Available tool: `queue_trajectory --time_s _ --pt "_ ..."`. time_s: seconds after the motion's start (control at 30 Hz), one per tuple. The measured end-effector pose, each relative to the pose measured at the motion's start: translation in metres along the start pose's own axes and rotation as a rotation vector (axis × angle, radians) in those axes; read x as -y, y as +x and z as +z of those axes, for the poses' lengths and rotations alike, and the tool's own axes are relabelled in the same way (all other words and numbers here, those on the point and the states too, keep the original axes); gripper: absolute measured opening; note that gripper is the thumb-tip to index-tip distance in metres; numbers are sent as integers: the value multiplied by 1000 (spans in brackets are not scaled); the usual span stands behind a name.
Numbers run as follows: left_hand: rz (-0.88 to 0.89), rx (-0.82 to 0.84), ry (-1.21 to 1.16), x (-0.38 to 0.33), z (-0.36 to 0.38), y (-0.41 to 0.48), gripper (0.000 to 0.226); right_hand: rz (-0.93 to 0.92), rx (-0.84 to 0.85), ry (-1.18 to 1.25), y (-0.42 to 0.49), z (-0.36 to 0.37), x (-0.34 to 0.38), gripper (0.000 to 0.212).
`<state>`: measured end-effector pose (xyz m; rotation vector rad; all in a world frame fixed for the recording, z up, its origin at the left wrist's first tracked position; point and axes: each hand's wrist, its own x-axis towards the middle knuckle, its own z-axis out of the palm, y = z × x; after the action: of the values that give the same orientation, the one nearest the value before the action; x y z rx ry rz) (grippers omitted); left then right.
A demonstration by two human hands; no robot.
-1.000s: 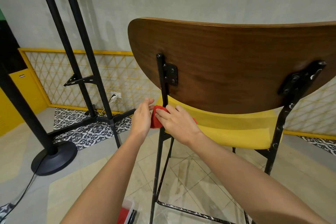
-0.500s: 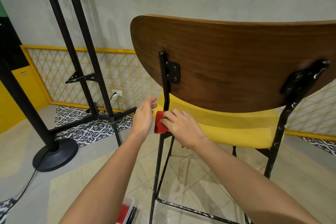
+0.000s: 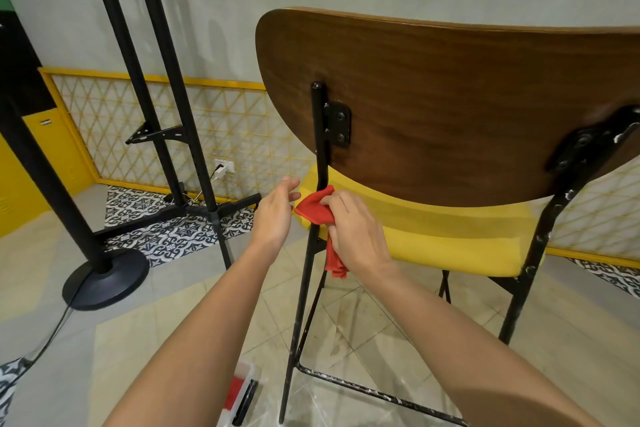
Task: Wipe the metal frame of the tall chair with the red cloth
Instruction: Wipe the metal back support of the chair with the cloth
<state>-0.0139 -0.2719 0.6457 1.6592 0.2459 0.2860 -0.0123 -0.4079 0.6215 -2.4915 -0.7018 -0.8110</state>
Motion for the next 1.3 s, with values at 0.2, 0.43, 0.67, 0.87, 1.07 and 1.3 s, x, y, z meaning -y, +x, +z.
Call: queue_trajectory --time_s 0.2,0.43,0.67,0.87,1.07,1.3 --pt "9 -8 25 1 0 -4 46 -246 -147 -199 9 -3 1 42" --pt "-35 -2 10 18 -4 -4 43 -447 41 -595 0 9 2 45" --pt "-33 16 43 24 -10 -6 42 -527 34 -601 1 12 4 34" --pt "-46 21 34 32 -12 -5 40 -533 -38 -541 3 14 -6 36" --pt "-73 21 31 40 -12 -5 32 -600 190 -560 -9 27 -11 35" --pt "-58 25 18 35 -11 -2 38 -449 -56 -331 3 17 -12 32"
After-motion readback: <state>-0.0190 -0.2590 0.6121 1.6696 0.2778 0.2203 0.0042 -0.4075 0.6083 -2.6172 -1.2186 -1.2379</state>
